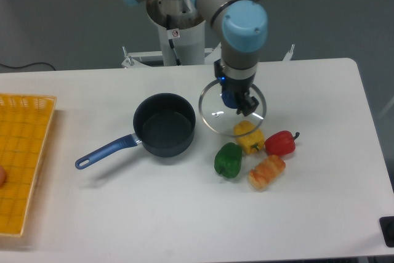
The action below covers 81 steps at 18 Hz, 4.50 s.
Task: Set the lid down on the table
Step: 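Lift the glass lid with the gripper and carry it away from the peppers, then move the held glass lid toward the table edge beyond the red pepper, then lower the glass lid flat onto the table surface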
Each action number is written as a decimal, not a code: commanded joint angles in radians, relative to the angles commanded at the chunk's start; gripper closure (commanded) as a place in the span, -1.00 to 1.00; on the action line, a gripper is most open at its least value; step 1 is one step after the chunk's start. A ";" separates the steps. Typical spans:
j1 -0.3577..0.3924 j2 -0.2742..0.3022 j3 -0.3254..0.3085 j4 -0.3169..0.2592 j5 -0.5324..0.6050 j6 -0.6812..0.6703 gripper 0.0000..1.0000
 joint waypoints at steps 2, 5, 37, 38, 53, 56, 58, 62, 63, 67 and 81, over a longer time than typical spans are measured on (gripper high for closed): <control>0.031 0.000 -0.003 0.000 0.000 0.055 -0.19; 0.058 -0.005 -0.008 0.003 0.002 0.095 -0.19; 0.282 -0.164 -0.011 0.183 0.034 0.421 -0.19; 0.288 -0.169 -0.011 0.183 0.032 0.421 -0.19; 0.302 -0.232 -0.052 0.310 0.029 0.422 -0.19; 0.307 -0.244 -0.052 0.322 0.029 0.422 -0.19; 0.308 -0.250 -0.052 0.330 0.029 0.422 -0.19; 0.310 -0.265 -0.052 0.347 0.029 0.422 -0.19; 0.310 -0.271 -0.052 0.354 0.028 0.422 -0.19; 0.312 -0.278 -0.052 0.364 0.026 0.422 -0.19; 0.315 -0.290 -0.052 0.377 0.021 0.422 -0.19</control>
